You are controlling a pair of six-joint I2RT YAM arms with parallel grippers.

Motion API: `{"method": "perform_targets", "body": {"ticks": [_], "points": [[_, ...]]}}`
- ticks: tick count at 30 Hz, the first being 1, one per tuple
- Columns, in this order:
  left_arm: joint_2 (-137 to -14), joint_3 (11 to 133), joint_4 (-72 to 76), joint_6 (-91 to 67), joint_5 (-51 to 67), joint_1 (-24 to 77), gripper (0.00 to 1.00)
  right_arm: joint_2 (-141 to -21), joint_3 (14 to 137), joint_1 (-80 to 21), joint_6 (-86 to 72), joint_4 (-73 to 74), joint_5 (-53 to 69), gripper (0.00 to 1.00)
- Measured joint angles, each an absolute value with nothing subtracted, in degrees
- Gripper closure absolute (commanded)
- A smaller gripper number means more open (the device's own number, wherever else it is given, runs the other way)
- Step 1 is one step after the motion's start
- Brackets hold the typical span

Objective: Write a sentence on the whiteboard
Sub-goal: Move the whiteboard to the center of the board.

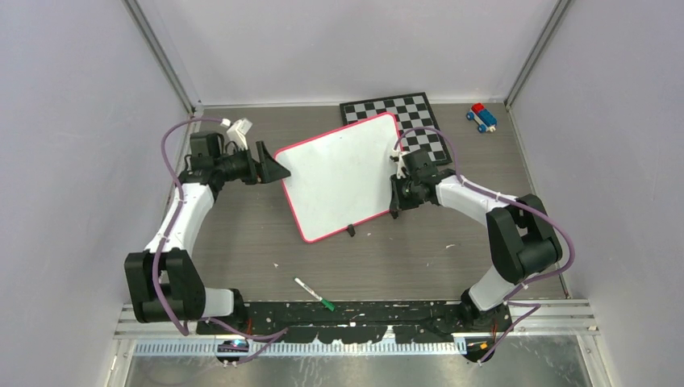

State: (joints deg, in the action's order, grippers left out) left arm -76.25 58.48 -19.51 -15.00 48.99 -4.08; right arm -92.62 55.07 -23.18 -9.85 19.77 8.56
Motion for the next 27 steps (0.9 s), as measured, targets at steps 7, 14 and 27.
{"method": "perform_targets", "body": {"ticks": [7, 14, 27], "points": [[-77.5, 56.4, -14.0, -15.7, 49.2, 1.7, 0.67, -92.6, 55.1, -23.0, -9.0, 19.7, 9.3, 1.00], [-81.9, 56.8, -8.6, -17.1, 50.8, 5.3, 0.94, -92.6, 55.1, -22.5, -7.4, 19.7, 9.0, 1.00], [-86.3, 61.6, -5.4, -15.7, 52.7, 10.3, 1.00, -92.5, 54.5, -22.0, -6.1, 19.1, 8.9, 1.00]]}}
